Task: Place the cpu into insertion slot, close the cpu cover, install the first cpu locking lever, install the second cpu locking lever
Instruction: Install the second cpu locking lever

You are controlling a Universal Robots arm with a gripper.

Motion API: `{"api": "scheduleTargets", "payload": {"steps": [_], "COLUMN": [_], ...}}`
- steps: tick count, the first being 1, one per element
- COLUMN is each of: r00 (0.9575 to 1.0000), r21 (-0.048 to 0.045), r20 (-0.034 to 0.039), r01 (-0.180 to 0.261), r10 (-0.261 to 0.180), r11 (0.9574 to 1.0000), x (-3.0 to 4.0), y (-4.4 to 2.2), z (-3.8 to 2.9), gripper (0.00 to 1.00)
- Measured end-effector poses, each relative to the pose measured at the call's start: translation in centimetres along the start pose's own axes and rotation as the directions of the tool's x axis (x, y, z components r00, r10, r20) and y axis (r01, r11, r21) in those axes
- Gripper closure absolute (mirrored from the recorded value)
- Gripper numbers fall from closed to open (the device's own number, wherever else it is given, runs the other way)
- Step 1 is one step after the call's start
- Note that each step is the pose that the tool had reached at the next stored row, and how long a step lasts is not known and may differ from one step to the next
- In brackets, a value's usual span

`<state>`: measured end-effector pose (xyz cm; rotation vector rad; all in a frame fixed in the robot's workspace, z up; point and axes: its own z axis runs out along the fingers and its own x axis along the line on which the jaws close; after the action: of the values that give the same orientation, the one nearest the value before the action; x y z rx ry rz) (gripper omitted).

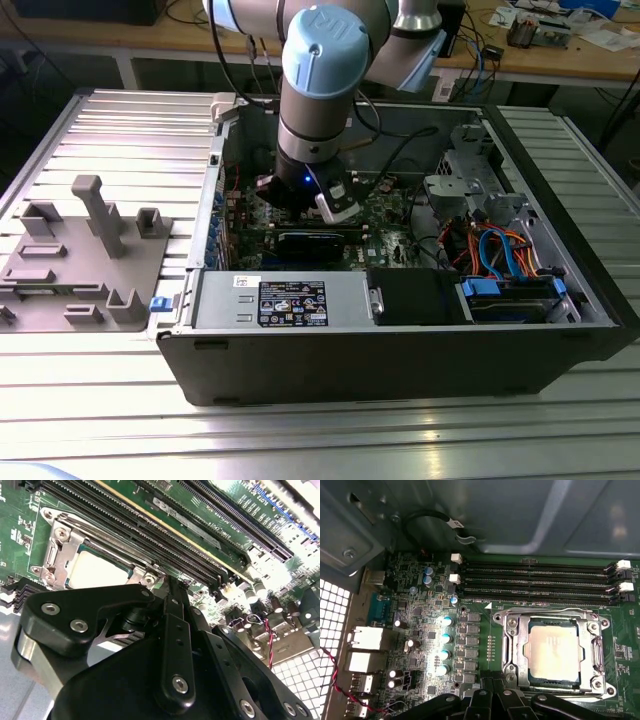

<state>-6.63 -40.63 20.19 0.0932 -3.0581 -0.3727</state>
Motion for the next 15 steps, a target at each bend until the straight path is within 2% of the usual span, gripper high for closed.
{"api": "scheduleTargets", "payload": {"steps": [8,11,13,15], "r00": [1.0000,1.0000,1.0000,1.0000], "r21": [-0.0001,0.0000,0.0000,0.0000], "r20": [-0.0001,-0.0001,0.0000,0.0000], "r01": [0.000,0.000,0.000,0.000], "r10": [0.000,0.000,0.000,0.000], "r11": [1.0000,1.0000,1.0000,1.0000], "x": [-0.01,0.04,0.05,0.07], "y": [-0.15,-0.73,-0.73,-0.63], "z": [0.09,-0.05,-0.11,-0.50], "gripper": [0.89,0.89,0.89,0.89]}}
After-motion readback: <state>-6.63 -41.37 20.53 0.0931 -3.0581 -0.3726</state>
